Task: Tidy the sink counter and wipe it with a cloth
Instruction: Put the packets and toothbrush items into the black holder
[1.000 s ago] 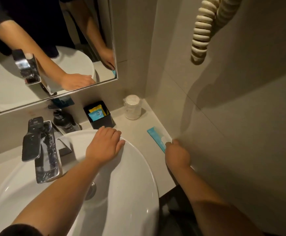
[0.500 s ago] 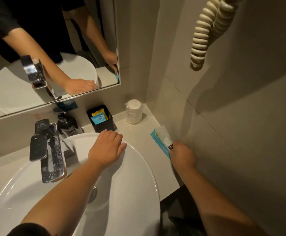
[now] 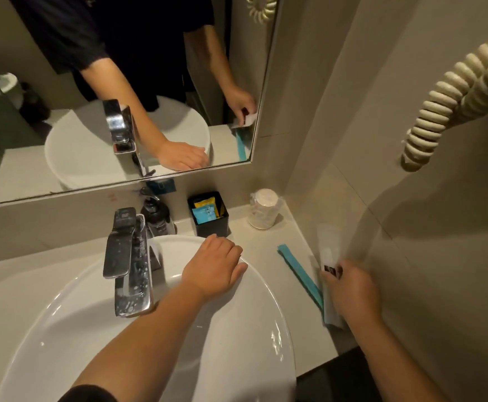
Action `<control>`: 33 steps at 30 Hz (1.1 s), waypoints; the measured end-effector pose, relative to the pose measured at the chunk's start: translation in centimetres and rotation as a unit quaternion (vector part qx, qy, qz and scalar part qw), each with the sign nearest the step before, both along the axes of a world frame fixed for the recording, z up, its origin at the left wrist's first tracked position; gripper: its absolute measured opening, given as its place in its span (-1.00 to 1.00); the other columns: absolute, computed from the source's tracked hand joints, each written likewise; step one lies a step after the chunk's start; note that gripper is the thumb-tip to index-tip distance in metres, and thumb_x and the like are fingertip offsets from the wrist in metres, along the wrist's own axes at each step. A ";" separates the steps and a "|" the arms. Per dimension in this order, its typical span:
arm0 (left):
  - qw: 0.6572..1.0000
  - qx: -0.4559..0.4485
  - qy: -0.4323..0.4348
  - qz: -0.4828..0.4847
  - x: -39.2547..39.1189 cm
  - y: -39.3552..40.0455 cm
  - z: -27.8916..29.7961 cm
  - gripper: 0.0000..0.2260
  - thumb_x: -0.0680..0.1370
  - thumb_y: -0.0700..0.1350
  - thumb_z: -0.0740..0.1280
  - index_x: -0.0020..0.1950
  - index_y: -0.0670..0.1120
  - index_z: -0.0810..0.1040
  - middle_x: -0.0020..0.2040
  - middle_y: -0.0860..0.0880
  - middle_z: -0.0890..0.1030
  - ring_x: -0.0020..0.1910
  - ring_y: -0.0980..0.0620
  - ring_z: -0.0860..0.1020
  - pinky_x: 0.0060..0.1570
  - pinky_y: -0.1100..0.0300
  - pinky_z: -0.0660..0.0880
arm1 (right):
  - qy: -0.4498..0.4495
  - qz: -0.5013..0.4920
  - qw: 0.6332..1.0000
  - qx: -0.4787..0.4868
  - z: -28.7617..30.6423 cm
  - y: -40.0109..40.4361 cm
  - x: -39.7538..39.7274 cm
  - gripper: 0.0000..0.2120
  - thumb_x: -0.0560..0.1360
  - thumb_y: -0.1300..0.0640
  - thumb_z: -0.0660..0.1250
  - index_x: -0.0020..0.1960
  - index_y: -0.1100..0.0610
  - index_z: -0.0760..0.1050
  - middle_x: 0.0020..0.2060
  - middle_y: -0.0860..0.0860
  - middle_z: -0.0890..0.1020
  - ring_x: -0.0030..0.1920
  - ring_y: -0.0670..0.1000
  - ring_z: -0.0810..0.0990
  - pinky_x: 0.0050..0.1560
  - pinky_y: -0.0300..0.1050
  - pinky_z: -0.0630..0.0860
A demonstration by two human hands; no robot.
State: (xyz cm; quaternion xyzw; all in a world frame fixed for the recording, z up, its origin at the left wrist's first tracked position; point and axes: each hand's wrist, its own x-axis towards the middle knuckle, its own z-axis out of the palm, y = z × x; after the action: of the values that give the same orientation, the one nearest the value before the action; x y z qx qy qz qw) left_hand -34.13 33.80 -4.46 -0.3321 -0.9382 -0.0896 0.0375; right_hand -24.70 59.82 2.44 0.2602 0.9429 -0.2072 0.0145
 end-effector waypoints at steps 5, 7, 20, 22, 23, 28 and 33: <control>1.000 -0.008 -0.025 -0.003 0.1 -0.1 0.2 -0.56 0.63 0.17 -0.01 0.24 -0.08 0.48 0.11 -0.06 0.55 0.14 -0.07 0.42 0.34 -0.02 0.22 | 0.110 0.040 0.979 -0.165 8.2 -4.0 -6.2 -0.77 0.48 0.02 0.40 -0.24 0.16 0.49 -0.36 0.08 0.60 -0.37 0.04 0.52 -0.36 -0.07 0.41; 1.000 -0.008 -0.021 -0.004 -0.1 -0.2 0.0 -0.56 0.63 0.17 -0.01 0.22 -0.09 0.48 0.09 -0.08 0.54 0.13 -0.10 0.42 0.34 -0.04 0.22 | 0.138 0.098 0.954 -0.249 10.3 -6.8 -9.2 -0.84 0.50 0.07 0.36 -0.18 0.15 0.51 -0.34 0.09 0.61 -0.38 0.01 0.51 -0.34 -0.08 0.42; 1.000 -0.005 0.013 0.008 -0.2 -0.1 -0.7 -0.60 0.63 0.14 0.03 0.14 -0.11 0.50 0.06 -0.10 0.55 0.10 -0.11 0.42 0.36 -0.05 0.22 | 0.024 0.284 0.930 -0.233 0.6 -16.5 -19.6 -0.91 0.52 0.08 0.35 -0.11 0.09 0.52 -0.27 -0.01 0.57 -0.21 0.05 0.54 -0.26 -0.10 0.45; 1.000 -0.011 0.010 0.010 -0.2 -0.1 -0.9 -0.60 0.63 0.14 0.04 0.15 -0.11 0.51 0.06 -0.10 0.56 0.11 -0.11 0.43 0.37 -0.06 0.20 | 0.001 0.288 0.936 -0.200 -0.2 -16.3 -19.8 -0.88 0.51 0.08 0.36 -0.16 0.10 0.50 -0.32 -0.02 0.53 -0.24 0.02 0.49 -0.33 -0.15 0.37; 1.000 -0.010 0.007 0.011 -0.3 -0.1 -1.0 -0.59 0.62 0.14 0.04 0.15 -0.11 0.51 0.07 -0.10 0.56 0.13 -0.11 0.43 0.39 -0.06 0.20 | 0.001 0.288 0.939 -0.189 -0.5 -16.2 -20.0 -0.87 0.50 0.09 0.37 -0.17 0.12 0.50 -0.34 -0.01 0.52 -0.25 0.03 0.48 -0.33 -0.14 0.36; 1.000 -0.002 0.004 0.011 -0.1 0.0 -1.2 -0.59 0.62 0.14 0.03 0.17 -0.12 0.50 0.09 -0.10 0.56 0.15 -0.11 0.43 0.39 -0.09 0.20 | 0.016 0.276 0.939 -0.203 -0.8 -15.8 -20.3 -0.59 0.46 0.09 0.44 0.27 0.11 0.47 0.00 -0.01 0.65 0.04 0.03 0.59 -0.02 -0.16 0.42; 1.000 -0.005 -0.003 0.012 -0.2 -0.2 -1.2 -0.59 0.62 0.15 0.03 0.17 -0.11 0.49 0.07 -0.09 0.55 0.14 -0.11 0.42 0.40 -0.08 0.18 | 0.131 0.224 0.954 -0.148 0.5 -13.3 -18.1 -0.66 0.48 0.03 0.39 0.23 0.08 0.51 0.18 0.04 0.57 0.14 0.06 0.54 0.07 -0.09 0.45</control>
State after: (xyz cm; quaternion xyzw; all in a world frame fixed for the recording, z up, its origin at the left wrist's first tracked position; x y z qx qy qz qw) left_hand -34.34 33.63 -5.63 -0.3205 -0.9428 -0.0851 0.0336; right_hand -42.82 46.49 2.94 0.0078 0.9293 -0.3684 -0.0243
